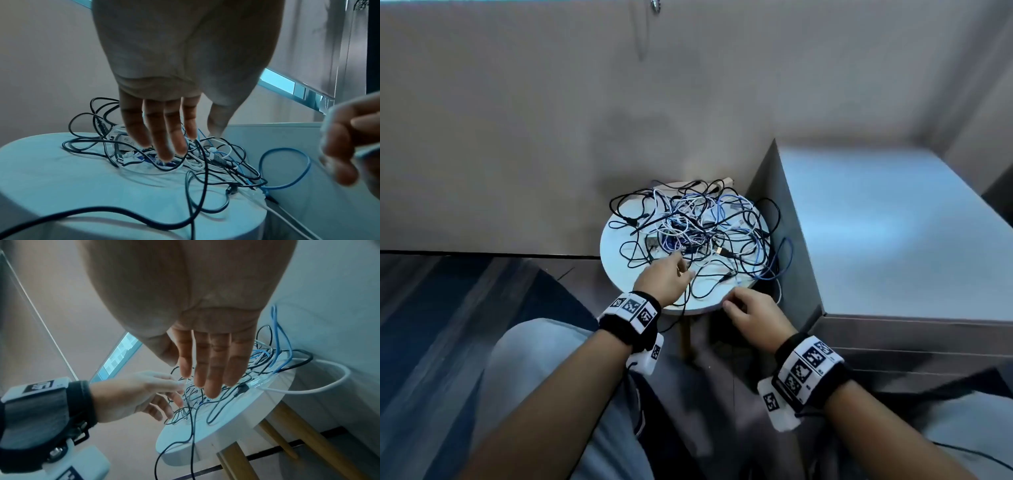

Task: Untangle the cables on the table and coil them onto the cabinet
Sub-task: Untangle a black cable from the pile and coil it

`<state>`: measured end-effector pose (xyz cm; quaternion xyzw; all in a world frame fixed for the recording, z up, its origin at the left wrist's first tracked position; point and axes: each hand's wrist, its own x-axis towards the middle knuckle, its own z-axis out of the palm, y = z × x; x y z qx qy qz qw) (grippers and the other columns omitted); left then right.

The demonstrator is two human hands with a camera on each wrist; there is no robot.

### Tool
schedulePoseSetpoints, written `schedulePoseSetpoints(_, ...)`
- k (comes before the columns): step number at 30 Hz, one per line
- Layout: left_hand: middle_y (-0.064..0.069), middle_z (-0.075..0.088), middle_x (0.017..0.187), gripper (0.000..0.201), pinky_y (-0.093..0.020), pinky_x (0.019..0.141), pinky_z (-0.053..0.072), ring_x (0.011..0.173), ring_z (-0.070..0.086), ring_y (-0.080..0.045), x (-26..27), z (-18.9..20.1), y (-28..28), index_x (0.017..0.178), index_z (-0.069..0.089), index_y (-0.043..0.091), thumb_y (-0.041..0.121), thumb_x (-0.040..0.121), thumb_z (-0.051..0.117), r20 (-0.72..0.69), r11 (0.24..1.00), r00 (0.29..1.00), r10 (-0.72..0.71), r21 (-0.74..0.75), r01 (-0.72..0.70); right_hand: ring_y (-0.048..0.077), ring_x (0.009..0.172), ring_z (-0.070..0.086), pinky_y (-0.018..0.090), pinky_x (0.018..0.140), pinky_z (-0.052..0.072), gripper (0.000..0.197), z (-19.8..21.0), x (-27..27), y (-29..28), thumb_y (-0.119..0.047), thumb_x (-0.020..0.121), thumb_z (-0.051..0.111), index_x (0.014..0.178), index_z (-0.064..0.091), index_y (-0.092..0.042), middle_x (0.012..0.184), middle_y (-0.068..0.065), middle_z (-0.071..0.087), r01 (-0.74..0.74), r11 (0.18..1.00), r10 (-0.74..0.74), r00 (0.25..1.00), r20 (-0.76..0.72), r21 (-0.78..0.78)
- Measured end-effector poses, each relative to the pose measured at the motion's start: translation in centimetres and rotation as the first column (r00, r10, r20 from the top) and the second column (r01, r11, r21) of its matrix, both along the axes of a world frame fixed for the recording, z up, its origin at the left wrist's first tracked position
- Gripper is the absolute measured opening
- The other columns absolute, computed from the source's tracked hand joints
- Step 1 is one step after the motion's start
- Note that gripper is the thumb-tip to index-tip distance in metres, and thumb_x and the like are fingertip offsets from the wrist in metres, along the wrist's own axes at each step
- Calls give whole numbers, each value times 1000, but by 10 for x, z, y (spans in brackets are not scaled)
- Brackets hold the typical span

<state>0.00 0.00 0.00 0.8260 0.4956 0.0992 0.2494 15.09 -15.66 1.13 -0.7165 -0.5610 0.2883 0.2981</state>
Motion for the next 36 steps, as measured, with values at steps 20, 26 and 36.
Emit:
schedulePoseSetpoints(20, 9, 53, 59, 33, -39, 62, 46, 56, 50, -12, 7, -3, 26, 80, 57, 14, 36, 104, 50, 232, 908, 934, -273, -259, 330, 12, 100, 55, 36, 94, 48, 44, -29, -1, 84, -16, 99, 54, 143, 48, -21, 118, -1, 56, -34, 993, 28, 998, 47, 115)
schedulePoseSetpoints(26, 11, 59, 62, 26, -22, 60, 36, 59, 48, -2, 7, 14, 38, 81, 70, 18, 36, 98, 64, 366, 907, 889, -276, -206, 367, 17, 83, 54, 42, 79, 48, 13, -16, 3, 88, -27, 98, 59, 101, 64, -16, 93, 1, 60, 18, 982, -40, 993, 112, 189)
schedulePoseSetpoints(36, 12, 57, 60, 27, -15, 59, 36, 56, 47, 2, -6, 12, 56, 81, 68, -1, 20, 98, 66, 507, 956, 852, -129, -163, 242, 20, 79, 52, 32, 69, 37, 22, 2, 3, 88, -33, 100, 56, 95, 66, -15, 83, 1, 55, 122, 944, -194, 957, 217, 308)
